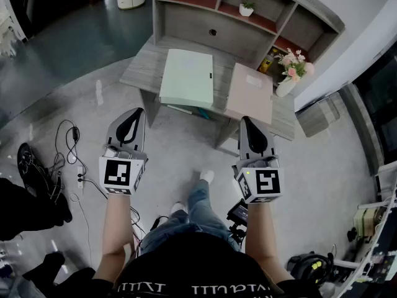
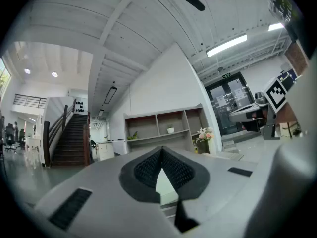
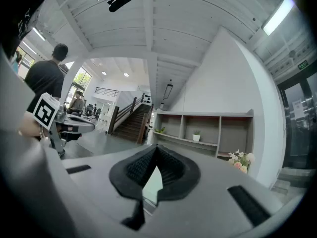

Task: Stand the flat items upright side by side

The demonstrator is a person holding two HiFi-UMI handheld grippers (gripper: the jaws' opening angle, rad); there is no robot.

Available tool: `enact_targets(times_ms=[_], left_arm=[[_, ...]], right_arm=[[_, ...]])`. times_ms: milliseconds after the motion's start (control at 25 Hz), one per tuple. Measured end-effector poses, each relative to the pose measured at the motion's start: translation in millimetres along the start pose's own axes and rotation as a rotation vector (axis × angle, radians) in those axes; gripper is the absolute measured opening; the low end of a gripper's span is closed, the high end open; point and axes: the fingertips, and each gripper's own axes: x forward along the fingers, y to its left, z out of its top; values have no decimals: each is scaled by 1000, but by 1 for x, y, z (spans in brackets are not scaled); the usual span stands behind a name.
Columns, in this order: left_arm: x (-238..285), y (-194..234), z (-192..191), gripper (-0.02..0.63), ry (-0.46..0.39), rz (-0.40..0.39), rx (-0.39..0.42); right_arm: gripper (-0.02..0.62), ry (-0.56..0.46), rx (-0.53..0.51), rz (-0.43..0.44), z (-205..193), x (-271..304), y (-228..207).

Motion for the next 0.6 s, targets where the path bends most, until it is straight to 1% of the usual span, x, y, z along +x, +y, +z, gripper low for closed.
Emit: enact_targets(times_ms=[120, 280, 400, 480, 520, 560, 600], left_arm=[[-8, -1, 1, 12, 7, 6, 3], [-14, 3, 5, 12, 5, 20, 5], [-18, 5, 8, 12, -2, 20, 8], [-19, 4, 10, 14, -4, 3, -15], [-19, 5, 10, 85, 0, -5, -35], [-19, 5, 9, 267, 4, -7, -55], [-18, 7, 9, 428, 7, -1, -71]], right_arm=[[15, 3, -3, -7, -4, -6, 1], [15, -10, -8, -18, 2, -8, 2], [15, -51, 39, -43, 10, -12, -2], [15, -68, 56, -52, 14, -14, -3], [15, -69, 50, -55, 15, -14, -3], [15, -68, 41, -57, 16, -14, -3], [15, -67, 35, -57, 17, -15, -2]])
